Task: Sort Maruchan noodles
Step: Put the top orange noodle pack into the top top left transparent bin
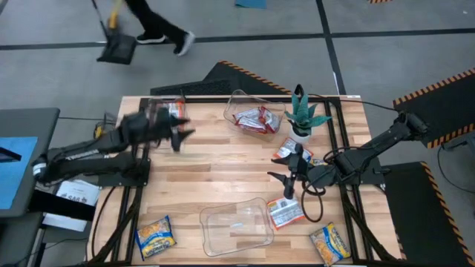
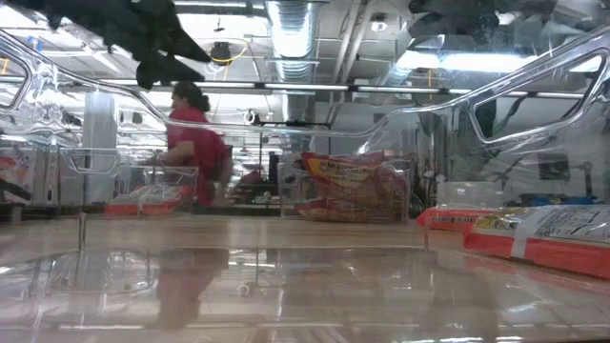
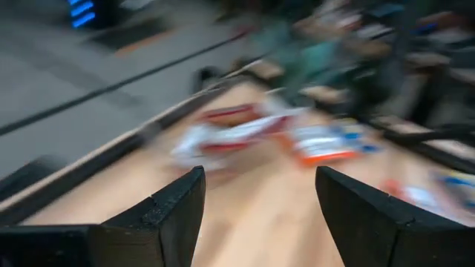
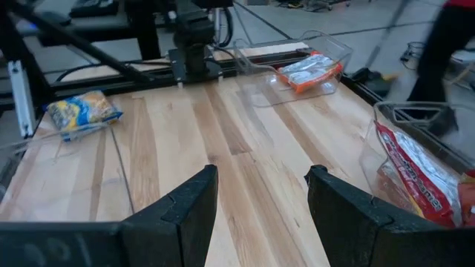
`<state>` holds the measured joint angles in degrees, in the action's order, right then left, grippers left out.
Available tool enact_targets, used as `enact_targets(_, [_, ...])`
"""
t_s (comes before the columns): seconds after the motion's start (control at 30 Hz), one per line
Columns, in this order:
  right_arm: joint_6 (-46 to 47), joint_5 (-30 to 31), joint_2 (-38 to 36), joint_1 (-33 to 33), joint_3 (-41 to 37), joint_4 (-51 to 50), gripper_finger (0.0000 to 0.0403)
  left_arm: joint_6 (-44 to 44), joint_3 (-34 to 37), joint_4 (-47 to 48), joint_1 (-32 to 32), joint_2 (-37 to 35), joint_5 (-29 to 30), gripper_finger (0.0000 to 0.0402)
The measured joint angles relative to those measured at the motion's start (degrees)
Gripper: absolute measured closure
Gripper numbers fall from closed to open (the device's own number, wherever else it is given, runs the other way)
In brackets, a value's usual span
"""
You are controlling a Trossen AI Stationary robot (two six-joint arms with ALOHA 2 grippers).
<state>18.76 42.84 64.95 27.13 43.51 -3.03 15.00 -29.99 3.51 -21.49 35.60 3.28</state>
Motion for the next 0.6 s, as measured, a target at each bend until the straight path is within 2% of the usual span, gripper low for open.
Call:
enact_targets(0.13, [1.34, 0.41, 0.00, -0.93, 0.00, 0.00, 0.0172, -0.03, 14.16, -21.95, 11.16, -4.60, -0.50, 0.0162])
enact_targets(0.23, [1.72, 0.43, 0.00, -1.78, 0.00, 0.00, 0.0172, -1.96, 21.16, -36.35, 18.41, -4.88, 0.27, 0.0162])
enact_targets(0.37, [8.21, 0.41, 0.00, -3.60, 0.20, -1.63, 0.0172, -6.33, 22.94, -39.07, 26.21, -4.48, 5.43, 0.0162])
enact_targets(0.43, [13.49, -0.85, 0.00, -4.95, 1.98, -9.77, 0.0173, -8.37, 22.94, -39.37, 29.46, -4.49, 7.06, 0.0162])
enact_targets(0.6, [32.14, -5.41, 2.89, -7.79, 7.82, -39.45, 0.0178, -11.26, 22.94, -40.96, 35.49, -4.49, 9.94, 0.0162])
